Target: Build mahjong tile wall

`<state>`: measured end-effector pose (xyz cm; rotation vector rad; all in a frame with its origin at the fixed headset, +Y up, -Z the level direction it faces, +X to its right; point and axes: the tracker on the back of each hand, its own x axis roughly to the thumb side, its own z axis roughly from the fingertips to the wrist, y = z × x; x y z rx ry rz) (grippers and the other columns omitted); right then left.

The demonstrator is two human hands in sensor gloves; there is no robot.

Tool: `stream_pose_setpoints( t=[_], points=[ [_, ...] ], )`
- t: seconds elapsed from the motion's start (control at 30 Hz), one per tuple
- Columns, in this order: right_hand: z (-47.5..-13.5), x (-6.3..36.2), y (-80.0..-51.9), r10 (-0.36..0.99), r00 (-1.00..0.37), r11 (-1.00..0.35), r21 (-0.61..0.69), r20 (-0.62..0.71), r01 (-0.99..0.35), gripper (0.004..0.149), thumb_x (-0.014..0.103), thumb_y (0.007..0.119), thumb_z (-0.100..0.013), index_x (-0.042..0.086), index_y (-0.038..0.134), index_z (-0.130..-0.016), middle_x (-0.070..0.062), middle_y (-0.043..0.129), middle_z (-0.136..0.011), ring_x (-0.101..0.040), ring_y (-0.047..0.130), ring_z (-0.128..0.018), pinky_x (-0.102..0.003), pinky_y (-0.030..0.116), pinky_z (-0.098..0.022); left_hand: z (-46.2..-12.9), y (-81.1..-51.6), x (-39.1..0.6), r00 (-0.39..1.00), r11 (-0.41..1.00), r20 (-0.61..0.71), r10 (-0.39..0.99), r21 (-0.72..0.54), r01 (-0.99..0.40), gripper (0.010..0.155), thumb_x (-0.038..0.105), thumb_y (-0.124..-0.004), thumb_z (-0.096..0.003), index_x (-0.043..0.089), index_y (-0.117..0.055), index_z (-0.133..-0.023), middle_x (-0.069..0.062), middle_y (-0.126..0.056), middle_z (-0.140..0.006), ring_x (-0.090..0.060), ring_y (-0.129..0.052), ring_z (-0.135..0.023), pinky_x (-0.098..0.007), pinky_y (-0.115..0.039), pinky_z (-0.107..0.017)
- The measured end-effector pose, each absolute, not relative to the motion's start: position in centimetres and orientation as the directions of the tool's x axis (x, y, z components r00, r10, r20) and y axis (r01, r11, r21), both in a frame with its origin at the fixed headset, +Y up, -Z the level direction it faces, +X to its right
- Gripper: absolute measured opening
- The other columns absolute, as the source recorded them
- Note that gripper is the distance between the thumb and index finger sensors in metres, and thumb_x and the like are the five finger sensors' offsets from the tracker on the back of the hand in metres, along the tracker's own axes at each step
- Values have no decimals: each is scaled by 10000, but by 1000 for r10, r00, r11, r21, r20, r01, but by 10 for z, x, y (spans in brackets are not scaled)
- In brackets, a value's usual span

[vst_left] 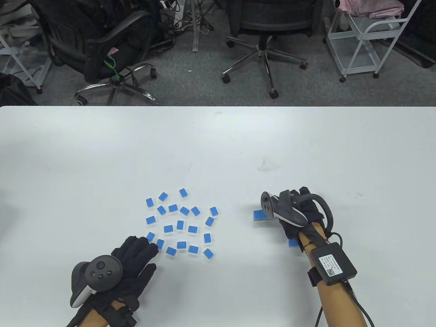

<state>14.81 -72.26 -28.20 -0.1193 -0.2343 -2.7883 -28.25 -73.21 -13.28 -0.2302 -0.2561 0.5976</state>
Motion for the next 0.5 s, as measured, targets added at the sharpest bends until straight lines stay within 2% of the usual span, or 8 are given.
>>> stream_pose_setpoints(
  t=[0.5],
  points=[
    [-282,146,-724,-315,-943,-931,156,112,330,626,403,929,-285,469,661,-847,219,889,-867,-129,835,-898,-536,554,-798,-132,-732,-283,797,802,166,581,-286,-525,666,589,-558,-511,292,-576,-1107,-43,-429,-1215,-344,-274,-1138,-651,-242,-774]
  ],
)
